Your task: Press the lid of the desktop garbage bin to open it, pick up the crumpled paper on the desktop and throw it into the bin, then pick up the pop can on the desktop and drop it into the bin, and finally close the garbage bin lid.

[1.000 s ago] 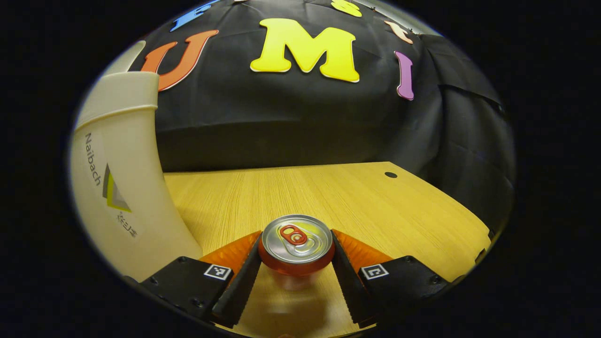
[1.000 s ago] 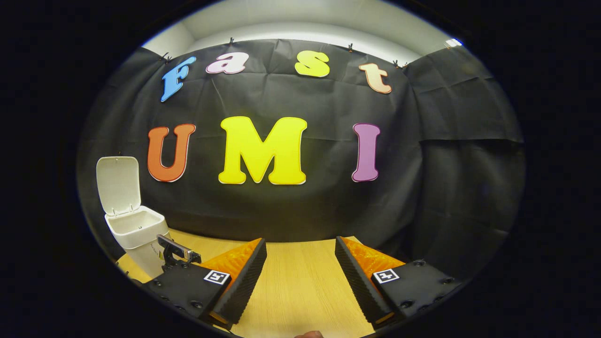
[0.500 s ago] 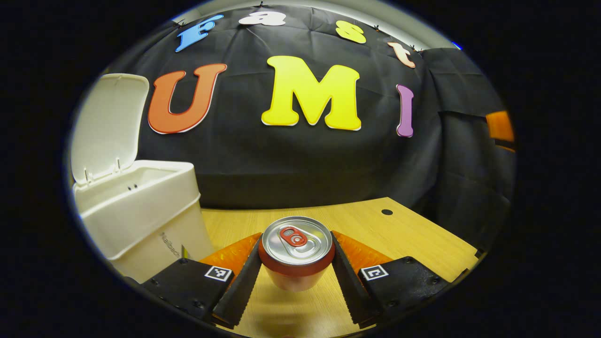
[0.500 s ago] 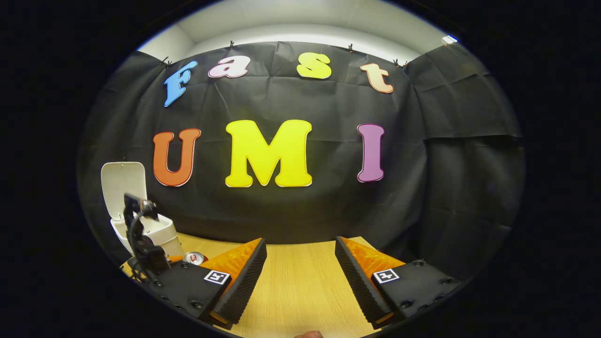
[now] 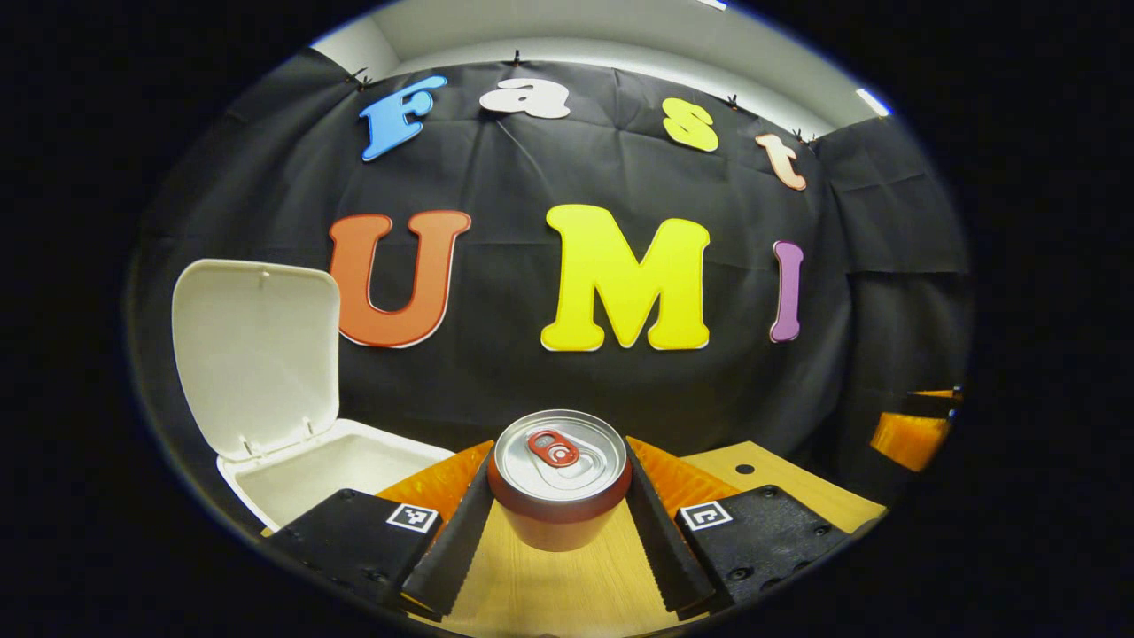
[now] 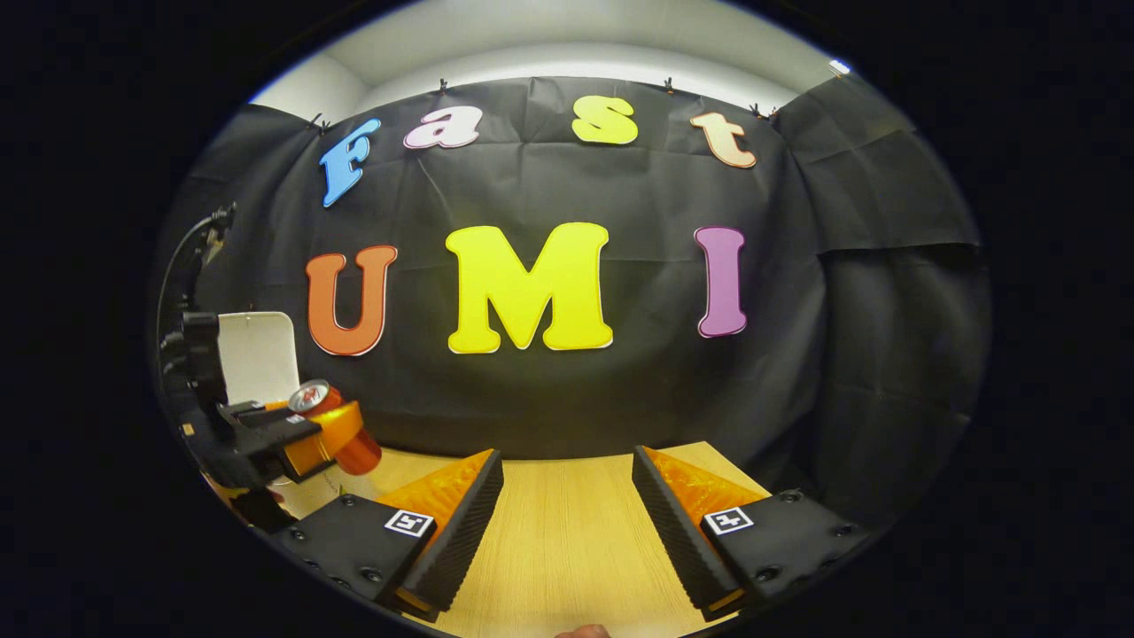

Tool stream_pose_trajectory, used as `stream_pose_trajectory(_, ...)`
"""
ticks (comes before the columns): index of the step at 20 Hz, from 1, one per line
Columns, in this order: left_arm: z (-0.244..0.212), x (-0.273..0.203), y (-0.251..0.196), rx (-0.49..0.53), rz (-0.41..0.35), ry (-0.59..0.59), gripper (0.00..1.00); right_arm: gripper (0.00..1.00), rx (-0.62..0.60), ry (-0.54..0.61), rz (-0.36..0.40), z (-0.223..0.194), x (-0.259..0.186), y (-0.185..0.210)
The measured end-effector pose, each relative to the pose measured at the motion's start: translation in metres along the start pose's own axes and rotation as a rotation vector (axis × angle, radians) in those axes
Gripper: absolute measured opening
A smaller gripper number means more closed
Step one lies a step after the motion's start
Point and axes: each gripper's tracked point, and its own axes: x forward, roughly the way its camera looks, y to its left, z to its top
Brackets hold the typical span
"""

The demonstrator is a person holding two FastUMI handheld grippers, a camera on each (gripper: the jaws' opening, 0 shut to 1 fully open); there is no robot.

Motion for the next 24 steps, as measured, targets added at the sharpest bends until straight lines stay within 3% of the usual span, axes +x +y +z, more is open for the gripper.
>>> stream_pose_trajectory(6,0.042,-0.007,0.057,0.046,0.132,-0.085,0.83,0.94,0.027,0.006,0.006,-0.004,0.001,0.003)
stream_pose_trajectory(13,0.045,-0.012,0.117,0.088,0.28,-0.077,0.83,0.95,0.028,0.021,-0.003,-0.009,0.001,0.001)
stream_pose_trajectory(21,0.029,-0.012,0.147,0.086,0.349,-0.029,0.83,0.94,0.016,0.015,-0.002,-0.004,0.001,-0.001)
stream_pose_trajectory(23,0.025,-0.012,0.148,0.079,0.358,-0.015,0.87,0.94,0.016,0.014,-0.006,-0.003,0.001,-0.006)
stream_pose_trajectory(24,0.026,-0.014,0.147,0.078,0.357,-0.014,0.94,0.94,0.018,0.015,-0.009,-0.003,0.002,-0.007)
